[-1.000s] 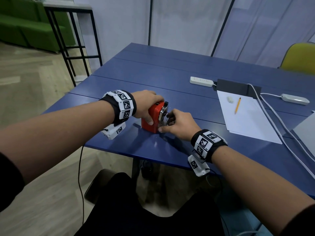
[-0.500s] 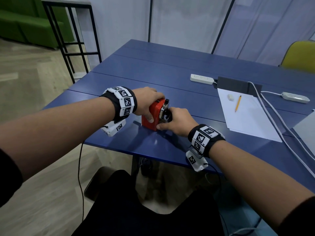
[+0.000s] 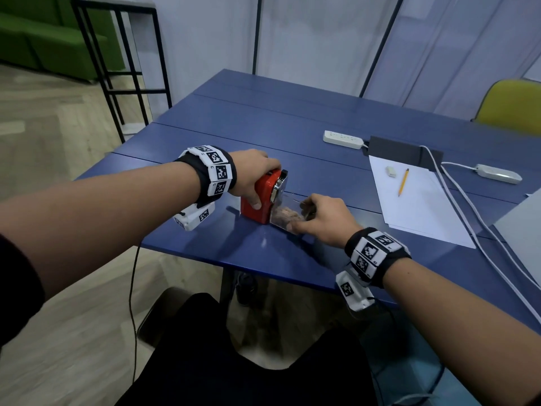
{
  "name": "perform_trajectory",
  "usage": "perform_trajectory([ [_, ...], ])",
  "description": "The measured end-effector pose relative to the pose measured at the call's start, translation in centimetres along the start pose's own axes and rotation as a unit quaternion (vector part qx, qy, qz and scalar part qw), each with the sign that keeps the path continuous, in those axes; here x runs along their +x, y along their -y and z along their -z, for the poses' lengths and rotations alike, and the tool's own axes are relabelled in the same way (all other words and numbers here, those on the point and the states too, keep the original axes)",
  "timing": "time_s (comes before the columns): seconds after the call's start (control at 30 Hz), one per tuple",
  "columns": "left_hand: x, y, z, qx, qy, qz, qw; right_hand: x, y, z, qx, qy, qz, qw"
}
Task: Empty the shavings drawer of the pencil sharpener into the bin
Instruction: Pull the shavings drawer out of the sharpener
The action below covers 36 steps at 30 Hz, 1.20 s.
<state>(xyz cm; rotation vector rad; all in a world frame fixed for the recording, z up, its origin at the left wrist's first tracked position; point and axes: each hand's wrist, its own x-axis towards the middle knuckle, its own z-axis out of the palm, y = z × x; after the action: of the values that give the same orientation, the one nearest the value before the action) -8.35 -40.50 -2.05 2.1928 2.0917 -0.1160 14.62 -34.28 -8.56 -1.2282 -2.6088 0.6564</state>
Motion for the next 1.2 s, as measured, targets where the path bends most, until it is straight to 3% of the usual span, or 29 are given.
perform_trajectory([
  [0.3, -0.6, 0.1, -1.1, -0.032, -0.006, 0.025, 0.999, -3.2, -1.5, 1.0, -0.001, 0.007, 0.031, 0.999],
  [0.47, -5.5, -2.6, -3.1, -0.054, -0.175, 0.003, 0.983, -4.7, -0.9, 0.2, 0.009, 0.011, 0.046, 0.999],
  [0.6, -9.2, -4.0, -5.8, -0.180, -0.289, -0.056, 0.939, -5.4, -0.6, -0.7, 0.024, 0.013, 0.051, 0.998],
  [0.83, -9.9, -3.6, -10.3, -0.246, -0.091, -0.007, 0.965, -5.9, 0.9, -2.4, 0.038, 0.030, 0.060, 0.997],
  [1.2, -8.3, -3.3, -12.4, -0.323, -0.097, 0.018, 0.941, -6.4, 2.5, -3.4, 0.034, 0.069, 0.062, 0.995],
])
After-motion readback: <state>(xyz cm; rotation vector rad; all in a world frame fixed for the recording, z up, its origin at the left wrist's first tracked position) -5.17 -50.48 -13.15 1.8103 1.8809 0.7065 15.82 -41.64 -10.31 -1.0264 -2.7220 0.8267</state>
